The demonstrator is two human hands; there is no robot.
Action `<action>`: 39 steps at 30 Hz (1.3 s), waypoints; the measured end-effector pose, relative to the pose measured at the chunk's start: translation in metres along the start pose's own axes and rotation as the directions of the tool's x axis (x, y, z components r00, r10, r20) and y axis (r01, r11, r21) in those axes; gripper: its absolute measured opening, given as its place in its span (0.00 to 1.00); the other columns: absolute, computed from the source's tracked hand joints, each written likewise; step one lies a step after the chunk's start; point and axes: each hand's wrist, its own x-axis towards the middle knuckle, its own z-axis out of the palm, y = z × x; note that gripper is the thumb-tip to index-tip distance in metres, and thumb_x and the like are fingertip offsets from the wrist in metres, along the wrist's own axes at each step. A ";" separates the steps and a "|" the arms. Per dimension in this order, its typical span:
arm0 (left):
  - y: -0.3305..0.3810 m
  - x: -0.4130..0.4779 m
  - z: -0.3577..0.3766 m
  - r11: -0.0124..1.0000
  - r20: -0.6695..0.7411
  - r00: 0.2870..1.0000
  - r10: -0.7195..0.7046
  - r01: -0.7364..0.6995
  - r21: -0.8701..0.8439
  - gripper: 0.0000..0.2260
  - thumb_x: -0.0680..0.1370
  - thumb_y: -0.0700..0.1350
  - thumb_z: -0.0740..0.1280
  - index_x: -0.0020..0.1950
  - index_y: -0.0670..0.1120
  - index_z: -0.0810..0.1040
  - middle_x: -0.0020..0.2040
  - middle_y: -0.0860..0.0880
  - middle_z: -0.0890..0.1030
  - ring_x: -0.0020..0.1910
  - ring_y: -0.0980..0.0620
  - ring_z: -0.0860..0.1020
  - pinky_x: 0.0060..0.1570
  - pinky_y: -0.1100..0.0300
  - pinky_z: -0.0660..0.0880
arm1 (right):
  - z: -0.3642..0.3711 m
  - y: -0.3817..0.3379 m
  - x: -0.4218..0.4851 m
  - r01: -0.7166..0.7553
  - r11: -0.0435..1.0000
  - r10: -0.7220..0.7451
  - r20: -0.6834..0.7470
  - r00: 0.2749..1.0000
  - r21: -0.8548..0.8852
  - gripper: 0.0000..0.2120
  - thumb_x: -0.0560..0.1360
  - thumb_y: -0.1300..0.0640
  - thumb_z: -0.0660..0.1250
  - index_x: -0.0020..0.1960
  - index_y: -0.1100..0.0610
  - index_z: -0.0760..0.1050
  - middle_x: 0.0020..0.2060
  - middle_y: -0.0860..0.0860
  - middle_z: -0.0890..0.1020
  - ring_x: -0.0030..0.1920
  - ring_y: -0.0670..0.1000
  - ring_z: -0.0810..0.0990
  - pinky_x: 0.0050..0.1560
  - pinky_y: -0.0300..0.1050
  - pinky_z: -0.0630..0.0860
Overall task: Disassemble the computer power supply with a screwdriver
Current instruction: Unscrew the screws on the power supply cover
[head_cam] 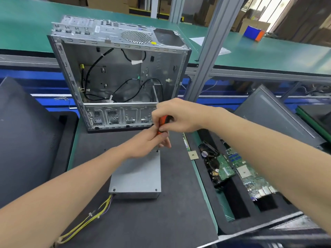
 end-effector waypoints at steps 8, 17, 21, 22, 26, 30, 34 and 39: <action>0.008 -0.007 0.022 0.994 -0.139 0.986 -0.095 0.103 0.047 0.10 0.88 0.51 0.54 0.58 0.52 0.74 0.44 0.61 0.85 0.49 0.59 0.83 0.53 0.62 0.77 | 0.025 -0.047 0.016 -0.694 0.693 0.614 -0.342 0.711 -0.195 0.18 0.81 0.40 0.61 0.44 0.54 0.65 0.32 0.49 0.65 0.33 0.56 0.70 0.31 0.46 0.62; 0.015 0.003 0.017 0.995 -0.128 0.990 -0.051 0.040 -0.087 0.18 0.86 0.54 0.58 0.70 0.45 0.73 0.54 0.50 0.85 0.55 0.53 0.85 0.61 0.47 0.80 | 0.038 -0.016 0.010 -0.474 0.881 0.433 -0.393 0.811 -0.008 0.12 0.72 0.53 0.69 0.35 0.53 0.66 0.28 0.47 0.71 0.33 0.56 0.71 0.35 0.49 0.73; 0.009 0.000 0.011 0.999 -0.091 0.995 -0.031 0.027 -0.043 0.17 0.85 0.54 0.59 0.58 0.42 0.78 0.53 0.48 0.85 0.56 0.47 0.85 0.60 0.39 0.81 | 0.019 -0.004 0.003 -0.032 0.998 0.044 -0.249 0.967 0.052 0.07 0.70 0.60 0.72 0.38 0.59 0.74 0.28 0.48 0.72 0.31 0.53 0.68 0.35 0.45 0.68; 0.007 -0.001 0.012 0.999 -0.103 0.994 -0.031 0.027 -0.036 0.16 0.86 0.52 0.58 0.57 0.42 0.77 0.52 0.48 0.85 0.56 0.47 0.85 0.60 0.40 0.81 | 0.017 -0.004 0.004 -0.009 0.999 0.021 -0.227 0.974 0.054 0.05 0.70 0.60 0.71 0.40 0.59 0.75 0.29 0.49 0.74 0.32 0.53 0.69 0.35 0.44 0.68; 0.007 -0.008 0.019 0.999 -0.196 0.980 -0.044 0.046 0.008 0.14 0.88 0.50 0.56 0.57 0.42 0.76 0.48 0.50 0.86 0.53 0.49 0.85 0.59 0.48 0.82 | 0.025 -0.019 0.006 -0.232 0.956 0.171 -0.303 0.938 -0.179 0.08 0.72 0.50 0.67 0.42 0.54 0.74 0.29 0.50 0.72 0.36 0.58 0.74 0.33 0.46 0.65; 0.014 -0.010 0.034 0.997 -0.259 0.965 -0.038 0.053 0.049 0.11 0.88 0.42 0.55 0.53 0.45 0.76 0.45 0.54 0.84 0.47 0.63 0.83 0.50 0.71 0.76 | 0.039 -0.047 0.026 -0.715 0.678 0.563 -0.504 0.655 -0.171 0.19 0.76 0.43 0.65 0.36 0.54 0.63 0.30 0.49 0.62 0.30 0.55 0.66 0.30 0.44 0.56; 0.015 -0.008 0.036 0.997 -0.317 0.948 -0.025 0.046 0.058 0.10 0.84 0.34 0.55 0.46 0.39 0.72 0.34 0.70 0.79 0.35 0.71 0.76 0.37 0.79 0.70 | 0.047 -0.045 0.040 -0.749 0.658 0.632 -0.485 0.605 -0.076 0.10 0.76 0.57 0.67 0.43 0.55 0.65 0.32 0.50 0.65 0.36 0.58 0.73 0.33 0.47 0.63; 0.010 -0.007 0.025 0.996 -0.260 0.966 -0.011 -0.013 -0.091 0.13 0.87 0.45 0.57 0.56 0.39 0.78 0.49 0.47 0.85 0.51 0.49 0.86 0.58 0.47 0.82 | 0.031 -0.024 0.029 -0.331 0.926 0.276 -0.274 0.921 -0.183 0.07 0.70 0.56 0.68 0.35 0.54 0.72 0.27 0.47 0.70 0.33 0.56 0.72 0.37 0.47 0.72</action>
